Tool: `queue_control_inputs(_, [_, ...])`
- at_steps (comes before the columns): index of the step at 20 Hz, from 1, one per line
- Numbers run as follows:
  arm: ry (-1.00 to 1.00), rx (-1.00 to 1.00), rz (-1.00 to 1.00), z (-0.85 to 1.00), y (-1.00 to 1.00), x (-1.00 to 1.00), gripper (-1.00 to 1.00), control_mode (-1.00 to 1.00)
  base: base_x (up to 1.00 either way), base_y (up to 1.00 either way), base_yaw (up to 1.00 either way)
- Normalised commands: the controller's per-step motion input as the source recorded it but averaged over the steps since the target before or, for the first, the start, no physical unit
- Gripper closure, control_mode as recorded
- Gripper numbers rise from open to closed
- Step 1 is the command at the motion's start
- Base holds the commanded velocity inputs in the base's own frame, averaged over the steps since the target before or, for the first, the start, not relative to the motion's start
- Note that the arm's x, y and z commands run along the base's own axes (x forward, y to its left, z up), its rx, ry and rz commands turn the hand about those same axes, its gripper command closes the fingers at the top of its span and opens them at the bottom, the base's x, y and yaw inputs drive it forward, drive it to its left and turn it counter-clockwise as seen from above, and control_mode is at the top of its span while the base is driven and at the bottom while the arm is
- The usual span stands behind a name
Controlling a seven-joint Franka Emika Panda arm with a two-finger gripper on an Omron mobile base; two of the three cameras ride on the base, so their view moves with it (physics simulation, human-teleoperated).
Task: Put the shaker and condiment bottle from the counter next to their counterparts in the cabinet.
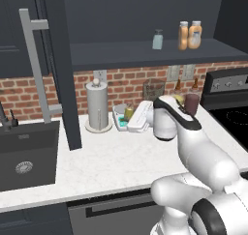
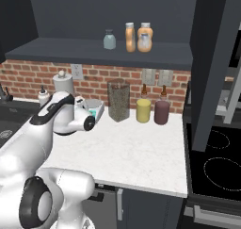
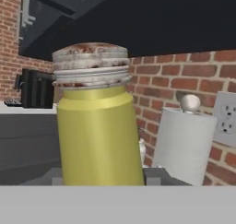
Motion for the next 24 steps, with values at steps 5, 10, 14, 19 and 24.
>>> queue_control_inputs(5, [0.0, 0.0, -0.25, 0.27, 0.0, -0.02, 1.0, -1.0, 0.0, 0.0, 0.0])
queue_control_inputs(10, [0.0, 0.0, -0.23, 0.17, 0.0, -0.2, 1.0, -1.0, 0.0, 0.0, 0.0])
queue_control_inputs(14, [0.0, 0.0, -0.21, 0.18, -0.01, -0.19, 1.0, -1.0, 0.0, 0.0, 0.0])
queue_control_inputs(19, [0.0, 0.0, -0.21, 0.2, -0.1, -0.17, 1.0, -1.0, 0.0, 0.0, 0.0])
queue_control_inputs(24, [0.0, 0.01, -0.19, 0.3, -0.14, -0.25, 1.0, -1.0, 0.0, 0.0, 0.0])
